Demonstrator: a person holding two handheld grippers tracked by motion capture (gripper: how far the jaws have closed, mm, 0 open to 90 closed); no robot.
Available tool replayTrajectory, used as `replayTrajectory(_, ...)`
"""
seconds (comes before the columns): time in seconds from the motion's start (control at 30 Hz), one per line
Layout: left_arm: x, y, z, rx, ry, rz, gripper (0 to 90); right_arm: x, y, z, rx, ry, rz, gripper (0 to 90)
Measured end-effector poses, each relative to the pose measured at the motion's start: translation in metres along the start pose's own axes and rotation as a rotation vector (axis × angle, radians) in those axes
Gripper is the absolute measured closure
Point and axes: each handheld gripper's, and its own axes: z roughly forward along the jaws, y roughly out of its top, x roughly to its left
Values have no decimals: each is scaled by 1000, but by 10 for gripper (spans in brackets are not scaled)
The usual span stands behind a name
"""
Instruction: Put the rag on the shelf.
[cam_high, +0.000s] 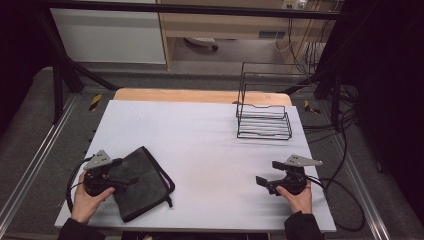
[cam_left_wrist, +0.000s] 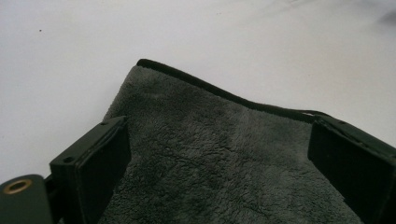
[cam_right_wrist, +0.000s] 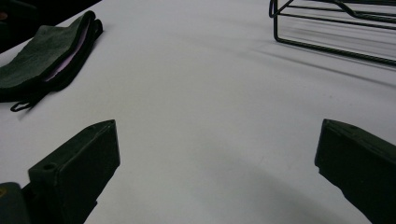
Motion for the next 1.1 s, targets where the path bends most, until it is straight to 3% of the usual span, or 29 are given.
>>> replayTrajectory(0.47, -9, 3, 3, 14, 6, 16, 72, 14, 4, 11, 23, 9, -10, 55)
replayTrajectory(0.93, -5, 2, 1, 12, 21, 4, 73, 67, 17, 56, 92, 52, -68, 123)
replayTrajectory(1.1, -3, 2, 0, 9, 28, -2, 73, 87, 21, 75, 113, 93, -100, 174)
